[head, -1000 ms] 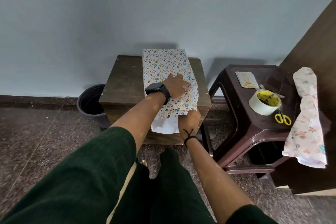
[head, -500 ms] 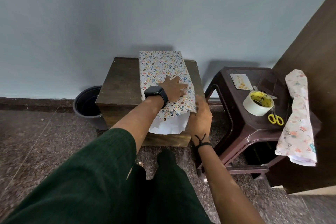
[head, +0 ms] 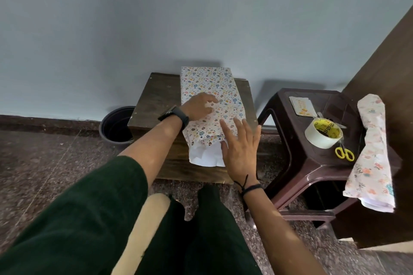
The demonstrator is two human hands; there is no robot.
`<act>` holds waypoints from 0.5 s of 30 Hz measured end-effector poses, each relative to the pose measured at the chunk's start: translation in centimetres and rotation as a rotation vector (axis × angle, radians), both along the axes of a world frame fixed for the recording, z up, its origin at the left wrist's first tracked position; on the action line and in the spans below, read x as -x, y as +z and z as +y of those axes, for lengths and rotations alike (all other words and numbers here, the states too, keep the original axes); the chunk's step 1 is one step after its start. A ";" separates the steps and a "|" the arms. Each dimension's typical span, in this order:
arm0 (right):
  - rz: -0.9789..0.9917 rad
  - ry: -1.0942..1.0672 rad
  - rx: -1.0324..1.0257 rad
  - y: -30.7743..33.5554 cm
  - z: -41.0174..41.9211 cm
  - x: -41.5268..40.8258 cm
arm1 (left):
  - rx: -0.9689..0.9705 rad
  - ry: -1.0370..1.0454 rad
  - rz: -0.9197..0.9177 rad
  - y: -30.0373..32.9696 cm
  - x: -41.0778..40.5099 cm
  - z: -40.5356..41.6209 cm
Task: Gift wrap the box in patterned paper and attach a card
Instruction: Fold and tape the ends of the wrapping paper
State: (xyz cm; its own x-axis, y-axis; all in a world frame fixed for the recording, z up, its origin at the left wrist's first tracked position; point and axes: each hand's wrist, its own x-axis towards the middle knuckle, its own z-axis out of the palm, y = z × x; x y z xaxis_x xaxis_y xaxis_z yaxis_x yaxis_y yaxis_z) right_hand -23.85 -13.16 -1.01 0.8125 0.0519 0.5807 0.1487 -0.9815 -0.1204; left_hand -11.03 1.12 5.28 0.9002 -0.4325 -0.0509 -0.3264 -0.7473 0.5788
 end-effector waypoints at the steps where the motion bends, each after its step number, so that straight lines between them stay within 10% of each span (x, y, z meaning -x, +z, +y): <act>1: -0.023 -0.001 -0.004 0.1 0.3 0.0 | 0.026 0.068 -0.039 -0.4 0.2 1.3; 15: -0.224 0.102 -0.255 0.5 4.3 1.9 | -0.159 0.077 -0.002 -1.2 1.9 6.3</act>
